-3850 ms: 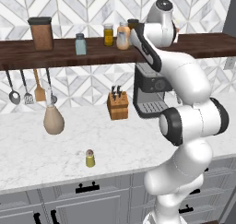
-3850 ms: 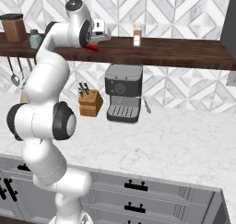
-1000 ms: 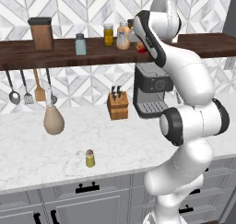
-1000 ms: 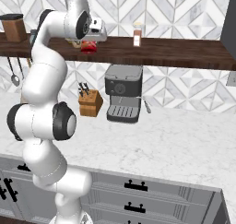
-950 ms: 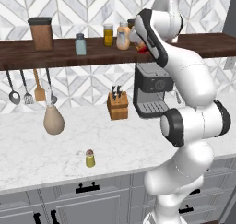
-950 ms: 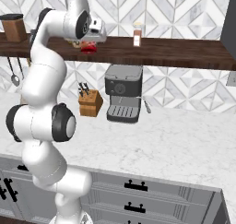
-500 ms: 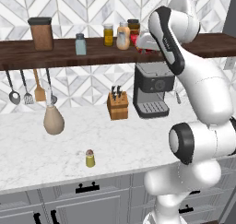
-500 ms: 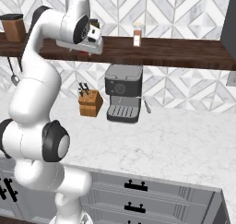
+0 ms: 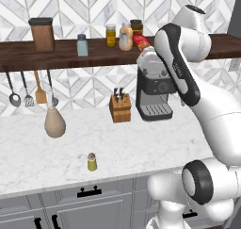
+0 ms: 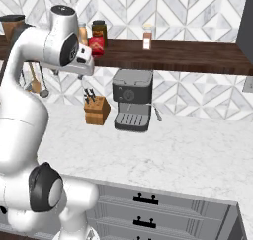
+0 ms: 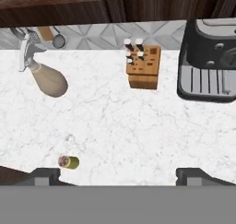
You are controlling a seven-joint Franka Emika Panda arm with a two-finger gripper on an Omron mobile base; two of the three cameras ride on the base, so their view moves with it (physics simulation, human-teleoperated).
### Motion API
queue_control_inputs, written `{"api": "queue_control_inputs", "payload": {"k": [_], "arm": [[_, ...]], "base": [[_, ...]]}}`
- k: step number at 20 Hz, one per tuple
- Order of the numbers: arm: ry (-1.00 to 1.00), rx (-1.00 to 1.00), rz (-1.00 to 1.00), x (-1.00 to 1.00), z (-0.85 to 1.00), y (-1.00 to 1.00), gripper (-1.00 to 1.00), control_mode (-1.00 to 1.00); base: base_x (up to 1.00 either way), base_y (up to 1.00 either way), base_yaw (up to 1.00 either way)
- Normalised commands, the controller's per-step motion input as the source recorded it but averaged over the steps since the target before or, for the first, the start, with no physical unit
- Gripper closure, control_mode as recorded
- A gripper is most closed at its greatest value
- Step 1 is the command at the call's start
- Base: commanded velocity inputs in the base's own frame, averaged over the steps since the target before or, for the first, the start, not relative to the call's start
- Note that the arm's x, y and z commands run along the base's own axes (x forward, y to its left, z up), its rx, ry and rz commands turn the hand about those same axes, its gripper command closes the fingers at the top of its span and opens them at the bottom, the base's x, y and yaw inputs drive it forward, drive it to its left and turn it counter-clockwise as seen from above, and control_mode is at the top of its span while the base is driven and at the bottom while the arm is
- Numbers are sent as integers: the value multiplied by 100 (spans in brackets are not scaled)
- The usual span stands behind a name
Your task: Put the shaker and condiment bottle from the counter next to their counterparts in the cabinet.
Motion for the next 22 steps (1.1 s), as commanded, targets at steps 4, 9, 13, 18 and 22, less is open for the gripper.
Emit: {"api": "queue_control_inputs", "payload": {"k": [4,9,13,18,22], "arm": [[0,-2,6,-69,-28,57,-100,-100],[2,4,4,-42,-15,48,-100,-100],[6,10,2,-25,-14,38,-100,-100],[7,6,2,-26,-19,41,-100,-100],[5,0,3,-40,-42,49,-100,-100]], "base": [[0,0,0],[0,0,0],[0,0,0],[0,0,0],[0,0,0]]}}
